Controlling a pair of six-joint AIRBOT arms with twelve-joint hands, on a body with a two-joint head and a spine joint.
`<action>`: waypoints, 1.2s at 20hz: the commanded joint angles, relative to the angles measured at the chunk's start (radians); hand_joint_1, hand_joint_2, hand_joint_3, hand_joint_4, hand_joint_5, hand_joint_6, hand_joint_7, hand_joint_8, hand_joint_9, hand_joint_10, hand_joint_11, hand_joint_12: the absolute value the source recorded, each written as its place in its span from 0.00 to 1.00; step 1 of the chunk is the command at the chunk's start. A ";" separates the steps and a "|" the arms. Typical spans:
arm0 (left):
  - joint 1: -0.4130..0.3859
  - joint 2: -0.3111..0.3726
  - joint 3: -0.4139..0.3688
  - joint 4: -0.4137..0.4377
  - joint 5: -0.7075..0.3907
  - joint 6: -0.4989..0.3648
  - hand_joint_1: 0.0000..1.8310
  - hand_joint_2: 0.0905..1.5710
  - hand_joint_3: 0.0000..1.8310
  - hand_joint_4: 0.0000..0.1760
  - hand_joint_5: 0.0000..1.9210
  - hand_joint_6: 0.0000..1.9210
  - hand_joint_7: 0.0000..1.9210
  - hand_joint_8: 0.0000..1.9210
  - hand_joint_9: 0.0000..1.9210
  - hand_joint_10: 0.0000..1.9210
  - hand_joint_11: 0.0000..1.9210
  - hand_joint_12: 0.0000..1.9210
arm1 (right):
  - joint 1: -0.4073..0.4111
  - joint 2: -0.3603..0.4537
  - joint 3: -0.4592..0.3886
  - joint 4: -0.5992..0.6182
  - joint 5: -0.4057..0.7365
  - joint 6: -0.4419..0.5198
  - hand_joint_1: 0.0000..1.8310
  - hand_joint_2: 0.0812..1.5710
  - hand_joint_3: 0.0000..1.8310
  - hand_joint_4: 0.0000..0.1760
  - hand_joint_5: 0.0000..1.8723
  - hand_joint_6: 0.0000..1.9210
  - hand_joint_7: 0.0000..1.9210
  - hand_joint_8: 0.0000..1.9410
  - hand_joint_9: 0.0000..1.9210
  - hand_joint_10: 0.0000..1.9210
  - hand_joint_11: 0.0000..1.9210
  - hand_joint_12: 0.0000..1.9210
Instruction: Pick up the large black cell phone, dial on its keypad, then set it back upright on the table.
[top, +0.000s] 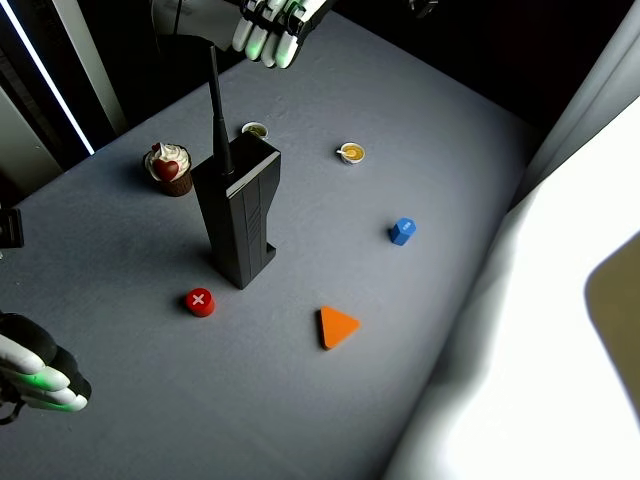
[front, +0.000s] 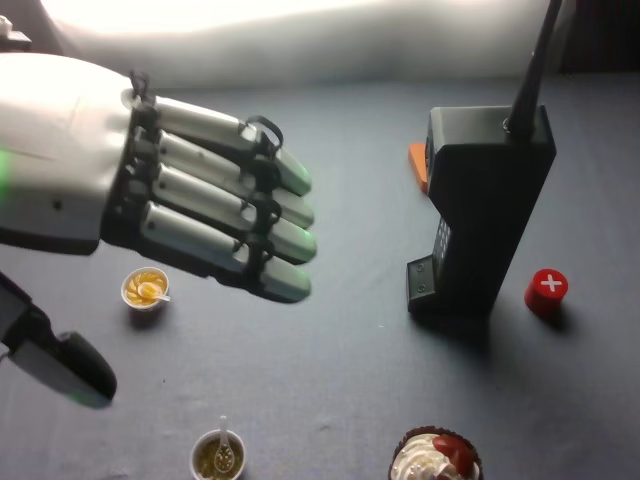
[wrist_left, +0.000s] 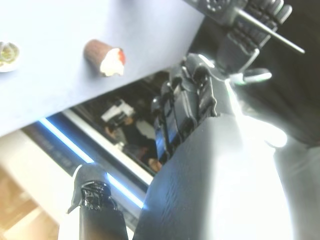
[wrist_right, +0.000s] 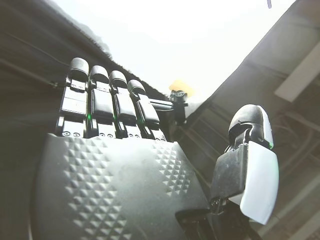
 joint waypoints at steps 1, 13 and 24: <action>-0.007 -0.001 -0.004 -0.117 -0.026 0.012 0.16 0.71 0.00 0.00 0.10 0.00 0.09 0.00 0.07 0.00 0.00 0.16 | 0.013 0.001 0.008 -0.024 0.103 -0.004 0.11 0.54 0.00 0.00 0.01 0.00 0.02 0.00 0.02 0.00 0.00 0.16; 0.082 -0.004 0.001 -0.234 0.009 0.091 0.12 0.71 0.00 0.00 0.06 0.00 0.06 0.00 0.04 0.00 0.01 0.04 | 0.166 -0.127 0.049 -0.024 -0.041 -0.070 0.11 0.56 0.00 0.00 0.01 0.00 0.02 0.00 0.02 0.00 0.00 0.14; 0.101 0.005 0.005 -0.289 0.028 0.106 0.11 0.71 0.00 0.00 0.07 0.00 0.05 0.00 0.04 0.00 0.00 0.12 | 0.270 -0.205 0.068 -0.109 -0.086 -0.075 0.32 0.56 0.00 0.00 0.00 0.00 0.00 0.00 0.00 0.00 0.00 0.02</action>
